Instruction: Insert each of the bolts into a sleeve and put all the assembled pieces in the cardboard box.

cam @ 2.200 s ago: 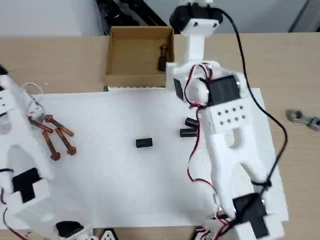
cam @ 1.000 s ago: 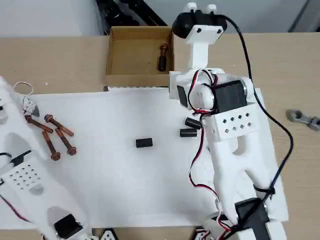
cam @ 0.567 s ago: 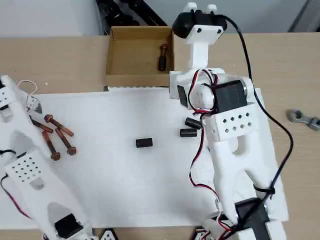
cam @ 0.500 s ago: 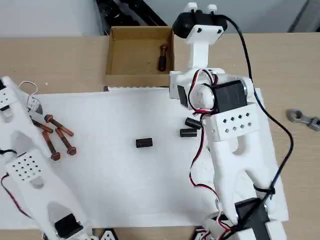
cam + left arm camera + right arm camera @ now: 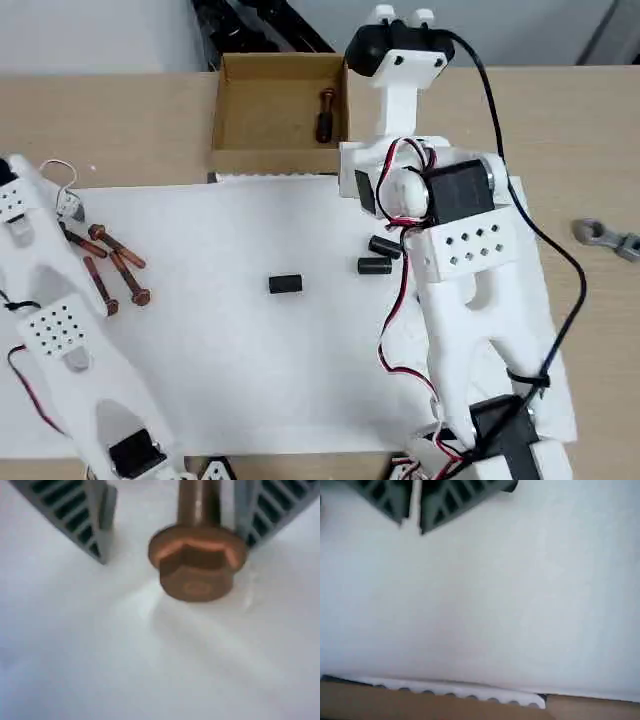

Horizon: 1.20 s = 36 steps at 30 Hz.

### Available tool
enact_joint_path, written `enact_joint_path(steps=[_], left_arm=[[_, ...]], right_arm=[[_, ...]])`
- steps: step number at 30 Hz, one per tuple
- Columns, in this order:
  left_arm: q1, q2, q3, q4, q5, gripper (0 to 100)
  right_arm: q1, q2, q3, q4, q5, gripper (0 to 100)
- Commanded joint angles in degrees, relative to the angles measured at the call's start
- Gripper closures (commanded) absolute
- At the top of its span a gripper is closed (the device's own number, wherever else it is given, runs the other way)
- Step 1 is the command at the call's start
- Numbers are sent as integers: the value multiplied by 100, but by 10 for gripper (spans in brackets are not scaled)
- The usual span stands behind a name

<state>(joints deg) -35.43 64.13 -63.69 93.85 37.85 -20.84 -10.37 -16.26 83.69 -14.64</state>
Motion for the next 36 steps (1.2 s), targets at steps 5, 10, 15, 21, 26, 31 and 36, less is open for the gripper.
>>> enact_joint_path(steps=[5,10,15,21,26,31,36], left_arm=[[-9,211,-4,413,-211,919],[-62,202,13,659,-343,979],[-158,202,-4,659,-501,994],[-158,-264,31,668,-712,994],[-149,-1081,31,668,-914,994],[-18,-1802,48,668,-1521,994],[264,-2242,347,668,-1811,994]], right_arm=[[-22,-242,-229,48,-62,986],[-22,-251,-229,48,-62,986],[-22,-259,-229,48,-62,986],[-22,-251,-229,48,-62,986],[-22,-251,-229,48,-62,986],[-22,-251,-229,48,-193,986],[-31,-251,-229,48,-299,986]])
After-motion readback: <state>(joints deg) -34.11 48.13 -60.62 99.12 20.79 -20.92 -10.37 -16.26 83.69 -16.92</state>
